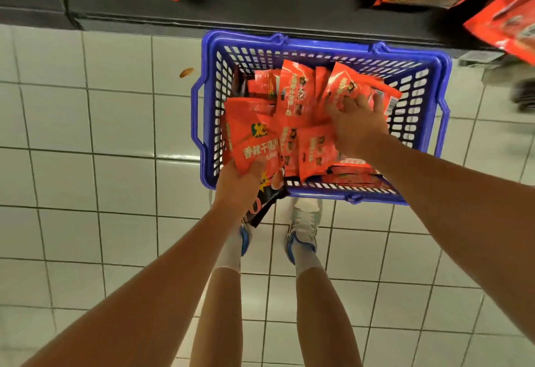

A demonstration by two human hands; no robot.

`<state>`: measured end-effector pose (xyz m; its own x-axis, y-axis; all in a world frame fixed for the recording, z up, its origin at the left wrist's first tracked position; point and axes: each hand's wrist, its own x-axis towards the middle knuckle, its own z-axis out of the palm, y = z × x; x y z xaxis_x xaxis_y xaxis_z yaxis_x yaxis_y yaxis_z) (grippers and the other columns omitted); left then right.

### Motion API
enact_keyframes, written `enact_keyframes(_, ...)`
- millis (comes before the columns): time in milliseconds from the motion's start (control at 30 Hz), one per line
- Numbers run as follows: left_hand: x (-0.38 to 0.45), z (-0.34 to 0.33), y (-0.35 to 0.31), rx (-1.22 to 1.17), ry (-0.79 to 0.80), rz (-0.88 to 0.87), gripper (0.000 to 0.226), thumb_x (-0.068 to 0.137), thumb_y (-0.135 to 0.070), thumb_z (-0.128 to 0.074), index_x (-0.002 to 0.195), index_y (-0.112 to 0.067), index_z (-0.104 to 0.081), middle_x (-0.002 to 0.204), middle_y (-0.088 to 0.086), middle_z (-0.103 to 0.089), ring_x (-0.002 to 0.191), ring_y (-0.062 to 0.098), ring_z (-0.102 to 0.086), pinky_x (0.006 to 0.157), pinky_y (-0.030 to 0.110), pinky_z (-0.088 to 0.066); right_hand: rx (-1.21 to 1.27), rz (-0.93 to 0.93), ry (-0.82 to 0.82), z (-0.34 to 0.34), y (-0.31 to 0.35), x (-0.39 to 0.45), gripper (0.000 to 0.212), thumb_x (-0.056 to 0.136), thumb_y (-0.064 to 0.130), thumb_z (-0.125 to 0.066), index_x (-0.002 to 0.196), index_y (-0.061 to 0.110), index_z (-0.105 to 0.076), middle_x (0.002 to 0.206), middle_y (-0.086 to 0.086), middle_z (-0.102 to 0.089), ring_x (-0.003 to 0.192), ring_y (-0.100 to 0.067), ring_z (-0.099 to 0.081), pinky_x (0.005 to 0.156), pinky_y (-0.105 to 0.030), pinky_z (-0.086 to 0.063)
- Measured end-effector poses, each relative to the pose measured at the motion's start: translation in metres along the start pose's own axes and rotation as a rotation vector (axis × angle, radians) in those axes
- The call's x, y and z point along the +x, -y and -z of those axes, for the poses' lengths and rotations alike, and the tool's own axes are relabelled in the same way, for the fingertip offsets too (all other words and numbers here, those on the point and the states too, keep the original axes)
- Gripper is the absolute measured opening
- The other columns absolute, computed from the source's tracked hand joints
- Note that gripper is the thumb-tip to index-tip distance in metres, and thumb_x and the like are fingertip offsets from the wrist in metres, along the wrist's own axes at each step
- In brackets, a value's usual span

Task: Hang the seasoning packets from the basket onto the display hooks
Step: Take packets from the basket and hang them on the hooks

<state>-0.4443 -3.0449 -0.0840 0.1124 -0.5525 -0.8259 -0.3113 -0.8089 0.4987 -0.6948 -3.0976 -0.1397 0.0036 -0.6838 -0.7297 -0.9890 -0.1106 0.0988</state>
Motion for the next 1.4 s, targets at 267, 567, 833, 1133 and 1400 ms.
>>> enact_keyframes(267, -0.026, -0.007, -0.023, -0.100, 0.091, -0.029, 0.045, 0.096, -0.010, -0.056, 0.091, -0.054, -0.066, 0.098, 0.000, -0.074, 0.097, 0.033, -0.071, 0.085, 0.056, -0.060, 0.737, 0.019, -0.280, 0.014, -0.020, -0.070, 0.019, 0.095, 0.032, -0.060, 0.087, 0.015, -0.057, 0.070, -0.001, -0.057, 0.062, -0.025, -0.054, 0.056, -0.030, -0.035)
enact_keyframes(567, -0.063, -0.015, -0.069, -0.344, 0.298, -0.064, 0.033, 0.094, -0.028, -0.068, 0.127, -0.022, -0.063, 0.111, 0.004, -0.077, 0.099, 0.025, -0.075, 0.073, 0.038, -0.061, 1.150, 0.031, -0.332, 0.080, 0.063, -0.135, 0.025, 0.094, 0.049, -0.056, 0.086, 0.026, -0.061, 0.079, 0.014, -0.058, 0.073, -0.001, -0.054, 0.063, -0.016, -0.038)
enact_keyframes(833, -0.094, 0.013, -0.098, -0.395, 0.141, -0.025, 0.038, 0.091, -0.016, -0.066, 0.129, -0.017, -0.063, 0.117, 0.009, -0.074, 0.110, 0.031, -0.070, 0.098, 0.051, -0.055, 1.442, 0.094, -0.209, 0.129, 0.054, -0.164, 0.063, 0.096, 0.062, -0.034, 0.099, 0.013, -0.075, 0.098, -0.008, -0.073, 0.093, -0.015, -0.067, 0.081, -0.026, -0.053)
enact_keyframes(1133, -0.177, 0.064, -0.197, -0.395, 0.196, -0.103, 0.029, 0.088, 0.003, -0.060, 0.114, -0.008, -0.067, 0.096, 0.009, -0.077, 0.091, 0.032, -0.072, 0.084, 0.044, -0.057, 1.471, -0.066, -0.437, 0.258, -0.018, -0.215, 0.014, 0.091, 0.029, -0.074, 0.096, 0.021, -0.063, 0.097, -0.008, -0.069, 0.089, -0.022, -0.065, 0.089, -0.049, -0.054)
enact_keyframes(1400, -0.307, 0.129, -0.305, -0.458, 0.237, -0.337, 0.067, 0.071, -0.044, -0.084, 0.127, -0.013, -0.065, 0.120, 0.011, -0.074, 0.115, 0.032, -0.069, 0.100, 0.048, -0.054, 1.795, 0.149, -0.411, 0.406, -0.042, -0.345, 0.015, 0.095, 0.015, -0.067, 0.083, 0.015, -0.077, 0.087, -0.017, -0.069, 0.081, -0.031, -0.061, 0.075, -0.055, -0.051)
